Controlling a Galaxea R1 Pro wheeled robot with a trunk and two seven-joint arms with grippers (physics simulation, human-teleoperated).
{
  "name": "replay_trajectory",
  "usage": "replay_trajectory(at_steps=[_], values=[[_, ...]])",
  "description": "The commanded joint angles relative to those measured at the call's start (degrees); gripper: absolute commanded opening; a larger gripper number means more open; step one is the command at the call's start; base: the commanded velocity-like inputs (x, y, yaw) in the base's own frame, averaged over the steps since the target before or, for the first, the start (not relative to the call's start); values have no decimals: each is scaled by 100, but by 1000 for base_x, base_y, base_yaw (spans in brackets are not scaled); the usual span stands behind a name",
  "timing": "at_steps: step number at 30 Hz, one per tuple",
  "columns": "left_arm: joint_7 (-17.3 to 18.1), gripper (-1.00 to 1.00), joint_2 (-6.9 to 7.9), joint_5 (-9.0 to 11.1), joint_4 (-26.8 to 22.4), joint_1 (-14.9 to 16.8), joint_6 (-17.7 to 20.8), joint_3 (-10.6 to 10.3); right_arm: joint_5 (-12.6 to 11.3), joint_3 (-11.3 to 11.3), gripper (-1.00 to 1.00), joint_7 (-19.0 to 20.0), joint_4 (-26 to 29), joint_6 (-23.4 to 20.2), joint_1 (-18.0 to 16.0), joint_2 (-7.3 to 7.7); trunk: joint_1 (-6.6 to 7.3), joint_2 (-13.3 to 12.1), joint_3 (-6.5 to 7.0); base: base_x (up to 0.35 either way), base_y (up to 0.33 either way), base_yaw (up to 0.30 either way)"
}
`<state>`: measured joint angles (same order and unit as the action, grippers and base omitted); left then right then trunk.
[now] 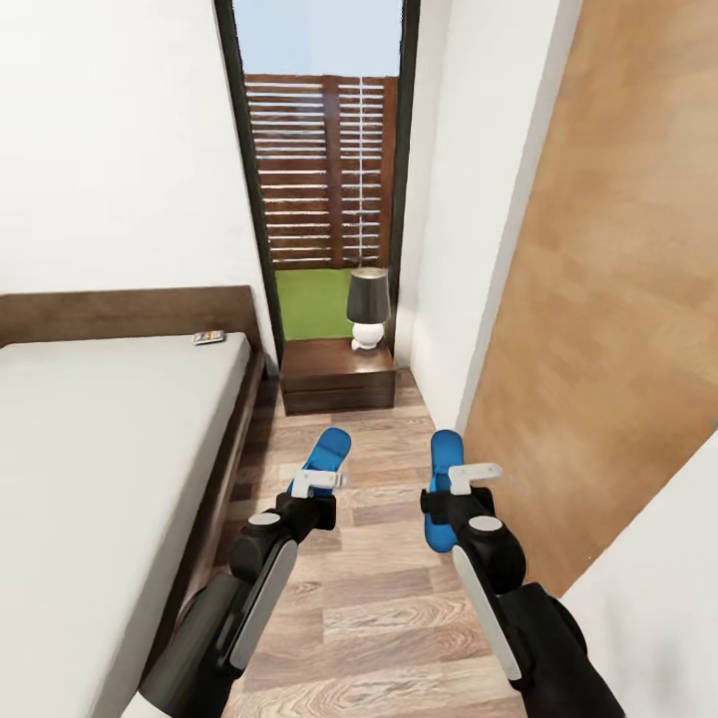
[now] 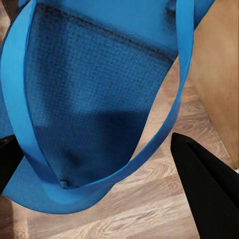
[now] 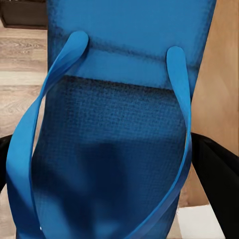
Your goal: In the bedroom, move the book from the bed onto either nightstand, and place the two sandals side by side next to the bed.
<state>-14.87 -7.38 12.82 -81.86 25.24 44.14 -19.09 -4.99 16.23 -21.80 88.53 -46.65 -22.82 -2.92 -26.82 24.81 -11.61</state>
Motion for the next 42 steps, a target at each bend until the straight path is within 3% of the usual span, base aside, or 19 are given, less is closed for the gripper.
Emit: replay_trajectory(at_steps=[1, 42], values=[[-60, -100, -1, 54, -5, 7, 21, -7, -46, 5, -100, -52, 7, -19, -4, 2, -6, 11, -11, 310, -185, 240], [-60, -100, -9, 57, 4, 7, 19, -7, -46, 12, -100, -52, 7, -19, -10, 2, -6, 11, -11, 304, -195, 240]])
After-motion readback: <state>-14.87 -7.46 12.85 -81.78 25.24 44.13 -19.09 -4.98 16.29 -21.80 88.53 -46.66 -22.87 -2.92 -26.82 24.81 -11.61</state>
